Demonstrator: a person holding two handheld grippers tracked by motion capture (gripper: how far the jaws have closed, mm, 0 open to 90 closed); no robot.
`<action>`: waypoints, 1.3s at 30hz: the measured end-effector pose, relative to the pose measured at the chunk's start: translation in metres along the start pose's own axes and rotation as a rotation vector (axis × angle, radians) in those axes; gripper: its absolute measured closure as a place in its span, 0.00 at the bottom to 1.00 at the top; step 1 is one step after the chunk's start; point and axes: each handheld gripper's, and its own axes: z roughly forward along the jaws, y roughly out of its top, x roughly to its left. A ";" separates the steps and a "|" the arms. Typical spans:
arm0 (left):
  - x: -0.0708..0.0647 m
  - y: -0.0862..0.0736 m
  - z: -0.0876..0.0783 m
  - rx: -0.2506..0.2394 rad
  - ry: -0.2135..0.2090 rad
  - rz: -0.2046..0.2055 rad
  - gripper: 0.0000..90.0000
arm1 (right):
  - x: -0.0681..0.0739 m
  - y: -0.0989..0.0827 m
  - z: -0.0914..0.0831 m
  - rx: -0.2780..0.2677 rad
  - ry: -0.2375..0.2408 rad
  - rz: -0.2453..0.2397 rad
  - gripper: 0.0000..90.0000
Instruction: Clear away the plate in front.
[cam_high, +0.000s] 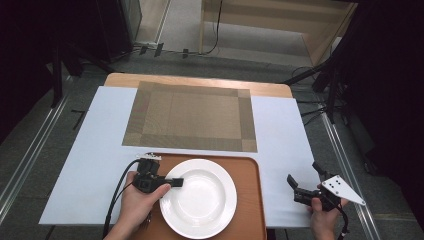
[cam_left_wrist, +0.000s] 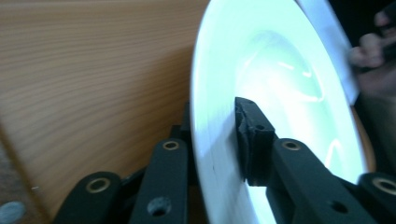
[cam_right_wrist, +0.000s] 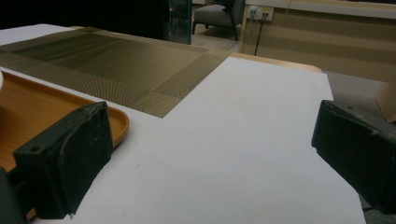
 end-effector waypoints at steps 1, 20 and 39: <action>0.000 0.000 0.000 0.001 0.017 0.010 0.78 | 0.000 0.000 0.000 0.000 0.000 0.000 0.00; -0.004 0.001 -0.017 -0.081 0.118 0.134 0.62 | 0.000 0.000 0.000 0.002 0.001 -0.004 0.00; 0.009 -0.002 -0.051 -0.310 0.039 0.269 0.20 | 0.000 -0.001 0.001 0.006 0.010 -0.001 0.00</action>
